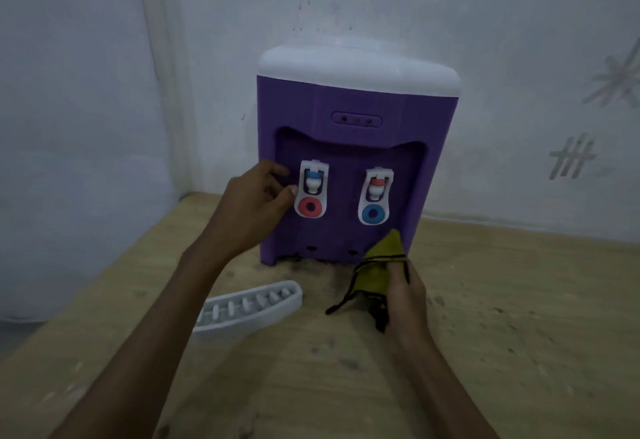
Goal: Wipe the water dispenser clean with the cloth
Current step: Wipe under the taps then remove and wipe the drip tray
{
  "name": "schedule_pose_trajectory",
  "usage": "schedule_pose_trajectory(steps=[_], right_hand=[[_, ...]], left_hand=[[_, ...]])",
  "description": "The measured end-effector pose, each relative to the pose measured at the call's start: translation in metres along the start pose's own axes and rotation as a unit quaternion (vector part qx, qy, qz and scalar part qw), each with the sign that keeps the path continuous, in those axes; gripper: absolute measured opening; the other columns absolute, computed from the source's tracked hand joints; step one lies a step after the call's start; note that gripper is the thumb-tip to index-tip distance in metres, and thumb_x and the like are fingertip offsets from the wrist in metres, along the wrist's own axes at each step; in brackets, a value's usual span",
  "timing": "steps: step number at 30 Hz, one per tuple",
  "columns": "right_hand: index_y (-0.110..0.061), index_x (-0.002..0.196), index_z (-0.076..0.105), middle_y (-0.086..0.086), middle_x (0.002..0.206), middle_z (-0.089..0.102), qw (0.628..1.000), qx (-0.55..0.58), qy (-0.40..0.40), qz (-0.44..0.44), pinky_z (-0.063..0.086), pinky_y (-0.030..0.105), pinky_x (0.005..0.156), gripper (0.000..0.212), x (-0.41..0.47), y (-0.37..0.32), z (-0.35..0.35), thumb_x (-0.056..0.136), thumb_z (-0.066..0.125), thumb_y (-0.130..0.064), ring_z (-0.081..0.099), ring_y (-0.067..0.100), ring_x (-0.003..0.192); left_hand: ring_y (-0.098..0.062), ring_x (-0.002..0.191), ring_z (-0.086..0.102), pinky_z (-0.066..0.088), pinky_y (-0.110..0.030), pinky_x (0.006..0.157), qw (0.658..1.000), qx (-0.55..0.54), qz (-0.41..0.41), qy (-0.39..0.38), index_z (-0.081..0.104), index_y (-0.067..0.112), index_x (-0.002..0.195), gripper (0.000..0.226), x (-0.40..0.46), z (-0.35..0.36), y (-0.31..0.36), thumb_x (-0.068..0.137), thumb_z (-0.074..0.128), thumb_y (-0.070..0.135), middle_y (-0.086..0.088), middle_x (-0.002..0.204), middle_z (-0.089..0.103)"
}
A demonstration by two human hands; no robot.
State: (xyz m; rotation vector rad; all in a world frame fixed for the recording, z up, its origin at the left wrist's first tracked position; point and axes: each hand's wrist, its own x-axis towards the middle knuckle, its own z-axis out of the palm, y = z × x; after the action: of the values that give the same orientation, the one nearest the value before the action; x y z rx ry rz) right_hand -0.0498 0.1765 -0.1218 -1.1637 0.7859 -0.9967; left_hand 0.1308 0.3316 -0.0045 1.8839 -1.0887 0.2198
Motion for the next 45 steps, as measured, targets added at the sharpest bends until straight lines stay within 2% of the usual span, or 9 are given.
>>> schedule_pose_trajectory(steps=[5,12,17,23,28,31,34,39,45], right_hand=[[-0.020,0.115,0.073,0.008,0.103,0.076,0.971,0.090,-0.031,0.220,0.047,0.027,0.047,0.045,0.004,-0.017,-0.005,0.094,0.060,-0.058,0.067,0.026,0.077],[-0.027,0.088,0.072,0.000,0.089,0.075,0.993,-0.109,-0.037,0.042,0.056,0.030,0.067,0.019,-0.012,-0.044,-0.009,0.094,0.067,-0.045,0.071,0.018,0.082],[-0.025,0.079,0.063,-0.005,0.075,0.062,0.865,-0.495,0.046,-0.069,0.040,0.029,0.060,0.045,-0.013,-0.068,-0.022,0.085,0.061,-0.069,0.059,0.020,0.067],[-0.015,0.106,0.078,0.008,0.095,0.080,0.971,-0.156,-0.100,0.151,0.059,0.045,0.095,0.051,0.004,-0.072,-0.036,0.082,0.075,-0.060,0.077,0.028,0.089],[-0.009,0.112,0.075,0.017,0.092,0.076,0.950,0.112,-0.148,0.252,0.058,0.054,0.087,0.044,0.003,-0.082,-0.034,0.093,0.070,-0.048,0.073,0.032,0.079],[-0.003,0.114,0.073,0.022,0.100,0.073,0.928,0.195,-0.171,0.268,0.060,0.062,0.082,0.045,-0.001,-0.084,-0.033,0.097,0.064,-0.044,0.071,0.039,0.104],[0.004,0.123,0.066,0.025,0.120,0.070,0.919,0.221,-0.179,0.274,0.063,0.057,0.076,0.048,-0.003,-0.078,-0.030,0.101,0.059,-0.039,0.072,0.039,0.108],[-0.008,0.123,0.062,0.020,0.110,0.075,0.972,0.117,-0.148,0.143,0.058,0.038,0.054,0.027,-0.014,-0.065,-0.018,0.104,0.060,-0.028,0.074,0.032,0.077],[-0.044,0.110,0.066,-0.008,0.108,0.074,0.989,-0.065,-0.133,0.023,0.064,0.041,0.078,0.014,-0.035,-0.045,0.005,0.098,0.062,-0.051,0.074,0.013,0.095]], left_hand=[[-0.004,0.088,0.063,0.058,-0.038,0.080,0.980,0.104,-0.093,-0.142,0.055,0.033,0.123,0.052,-0.056,0.004,-0.034,0.082,0.075,0.058,0.013,0.105,0.063],[-0.010,0.113,0.053,0.051,-0.034,0.097,0.896,0.187,-0.199,-0.351,0.049,0.040,0.124,0.069,-0.072,-0.016,-0.042,0.070,0.081,0.067,0.013,0.120,0.050],[-0.004,0.102,0.056,0.051,-0.026,0.085,0.886,0.211,-0.183,-0.369,0.052,0.036,0.117,0.061,-0.076,-0.025,-0.042,0.072,0.084,0.062,0.014,0.118,0.056],[-0.003,0.096,0.056,0.045,-0.022,0.072,0.890,0.218,-0.173,-0.363,0.057,0.039,0.107,0.044,-0.077,-0.021,-0.038,0.077,0.077,0.065,0.017,0.112,0.058],[-0.003,0.097,0.059,0.055,-0.029,0.083,0.921,0.172,-0.170,-0.307,0.061,0.040,0.104,0.045,-0.076,-0.020,-0.031,0.073,0.078,0.068,0.021,0.112,0.060],[-0.001,0.098,0.062,0.056,-0.030,0.083,0.937,0.133,-0.154,-0.286,0.063,0.044,0.105,0.058,-0.076,-0.021,-0.025,0.064,0.068,0.084,0.025,0.112,0.061],[0.001,0.095,0.064,0.052,-0.023,0.077,0.947,0.102,-0.137,-0.273,0.066,0.046,0.106,0.077,-0.076,-0.020,-0.016,0.051,0.057,0.099,0.025,0.109,0.064],[0.009,0.084,0.066,0.054,-0.023,0.074,0.964,0.073,-0.117,-0.227,0.070,0.045,0.099,0.049,-0.073,-0.013,-0.010,0.070,0.064,0.084,0.023,0.097,0.072],[0.005,0.080,0.066,0.054,-0.027,0.071,0.973,0.063,-0.066,-0.213,0.072,0.036,0.091,0.044,-0.059,0.006,0.010,0.074,0.066,0.077,0.026,0.090,0.070]])
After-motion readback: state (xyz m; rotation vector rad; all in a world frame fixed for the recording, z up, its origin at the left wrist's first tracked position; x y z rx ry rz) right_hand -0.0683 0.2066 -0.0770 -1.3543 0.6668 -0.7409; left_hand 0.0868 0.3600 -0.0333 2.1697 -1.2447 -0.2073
